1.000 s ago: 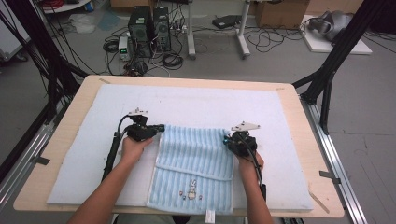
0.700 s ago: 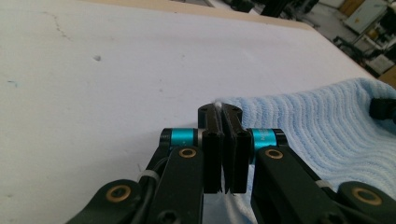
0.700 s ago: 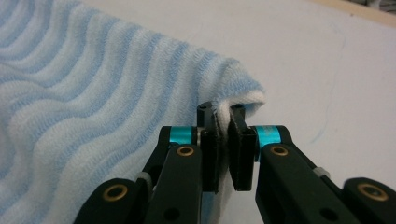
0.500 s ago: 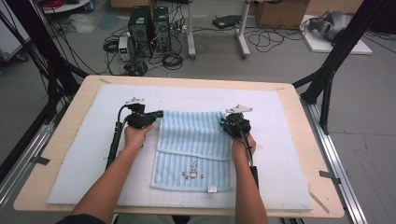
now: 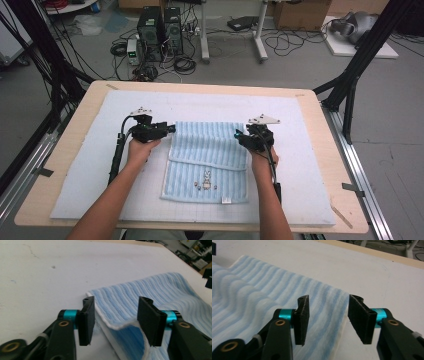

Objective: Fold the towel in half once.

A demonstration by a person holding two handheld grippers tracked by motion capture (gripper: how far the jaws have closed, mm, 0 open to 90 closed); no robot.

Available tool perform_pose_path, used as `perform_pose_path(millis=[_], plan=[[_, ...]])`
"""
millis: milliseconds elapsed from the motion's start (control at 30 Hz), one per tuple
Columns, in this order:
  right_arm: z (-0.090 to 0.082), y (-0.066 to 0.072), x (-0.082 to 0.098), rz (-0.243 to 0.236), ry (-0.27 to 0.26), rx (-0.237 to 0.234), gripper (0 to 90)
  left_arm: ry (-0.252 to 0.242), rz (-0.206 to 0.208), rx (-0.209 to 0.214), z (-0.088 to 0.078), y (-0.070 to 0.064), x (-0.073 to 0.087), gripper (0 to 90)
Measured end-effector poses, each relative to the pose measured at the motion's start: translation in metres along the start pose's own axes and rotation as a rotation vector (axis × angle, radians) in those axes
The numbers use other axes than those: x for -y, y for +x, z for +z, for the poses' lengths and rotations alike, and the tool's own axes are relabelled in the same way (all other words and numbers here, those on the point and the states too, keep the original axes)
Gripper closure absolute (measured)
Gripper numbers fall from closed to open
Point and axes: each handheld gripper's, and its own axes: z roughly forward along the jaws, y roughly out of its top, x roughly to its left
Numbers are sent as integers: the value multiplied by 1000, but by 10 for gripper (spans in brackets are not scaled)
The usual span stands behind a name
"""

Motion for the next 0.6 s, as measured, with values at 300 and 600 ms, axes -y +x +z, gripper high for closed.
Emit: perform_pose_path(millis=[300, 600], plan=[[-33, 9, 14, -10, -38, -28, 452, -8, 43, 60, -28, -18, 13, 367], [-57, 19, 42, -1, -24, -43, 446, 36, 96, 77, -43, -36, 38, 443]])
